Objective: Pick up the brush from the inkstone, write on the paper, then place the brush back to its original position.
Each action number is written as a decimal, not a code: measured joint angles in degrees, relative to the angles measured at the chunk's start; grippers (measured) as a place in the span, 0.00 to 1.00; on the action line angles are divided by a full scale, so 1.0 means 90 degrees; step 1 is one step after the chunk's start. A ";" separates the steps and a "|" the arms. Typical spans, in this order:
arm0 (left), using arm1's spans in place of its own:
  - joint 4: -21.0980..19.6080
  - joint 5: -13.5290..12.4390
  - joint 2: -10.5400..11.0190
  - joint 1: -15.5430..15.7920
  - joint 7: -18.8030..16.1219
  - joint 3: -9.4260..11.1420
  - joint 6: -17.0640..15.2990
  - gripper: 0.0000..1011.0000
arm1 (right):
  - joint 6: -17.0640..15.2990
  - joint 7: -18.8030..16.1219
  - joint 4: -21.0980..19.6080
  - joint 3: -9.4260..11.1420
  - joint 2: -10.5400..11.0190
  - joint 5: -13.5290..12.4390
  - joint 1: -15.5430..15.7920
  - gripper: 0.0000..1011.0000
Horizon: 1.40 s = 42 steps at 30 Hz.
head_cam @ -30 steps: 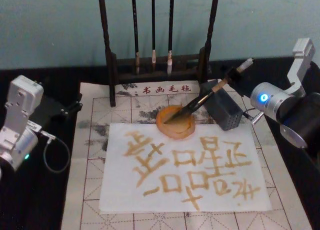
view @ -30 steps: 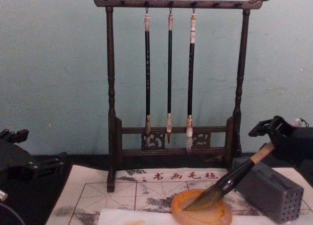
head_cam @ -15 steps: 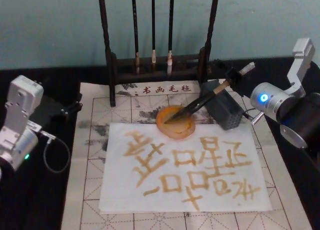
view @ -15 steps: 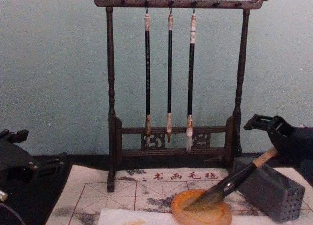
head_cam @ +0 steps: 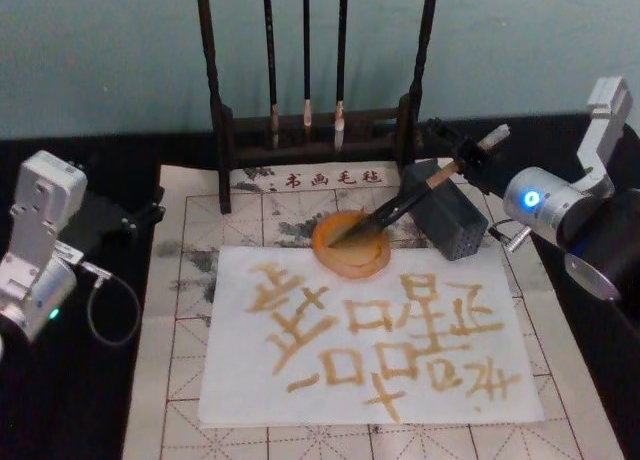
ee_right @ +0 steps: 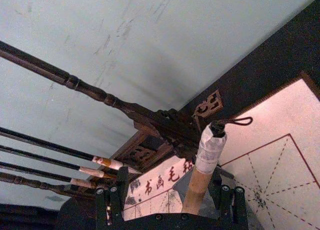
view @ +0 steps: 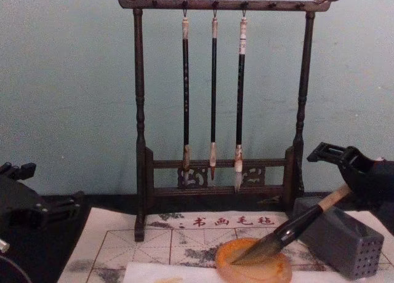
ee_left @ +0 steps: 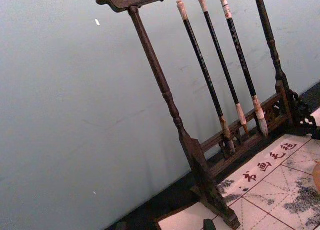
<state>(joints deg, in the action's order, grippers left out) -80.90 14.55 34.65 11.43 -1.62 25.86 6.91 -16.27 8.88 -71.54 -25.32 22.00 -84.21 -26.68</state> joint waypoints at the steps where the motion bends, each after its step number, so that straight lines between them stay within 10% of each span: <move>1: 0.0000 0.0000 0.0000 0.0000 0.0000 0.0000 0.0000 0.99 | 0.0004 -0.0008 -0.0021 -0.0014 0.0025 -0.0008 0.0012 0.99; 14: 0.0000 0.0000 0.0000 0.0000 0.0000 0.0000 0.0000 0.99 | 0.0270 -0.0379 -0.0935 -0.0243 0.0826 0.0108 0.0624 0.99; 25: 0.0000 0.0000 0.0000 0.0000 0.0000 0.0000 0.0000 0.99 | 0.1252 -0.1704 -0.1861 -0.0750 0.1829 0.2011 0.1303 0.99; 42: 0.0000 0.0000 0.0000 0.0000 0.0000 0.0000 0.0000 0.99 | 0.1802 -0.2298 -0.2091 -0.1301 0.2252 0.4033 0.1385 0.99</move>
<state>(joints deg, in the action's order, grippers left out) -80.90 14.55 34.65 11.43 -1.62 25.86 6.91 -0.05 -11.81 -90.35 -37.04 42.26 -47.92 -14.21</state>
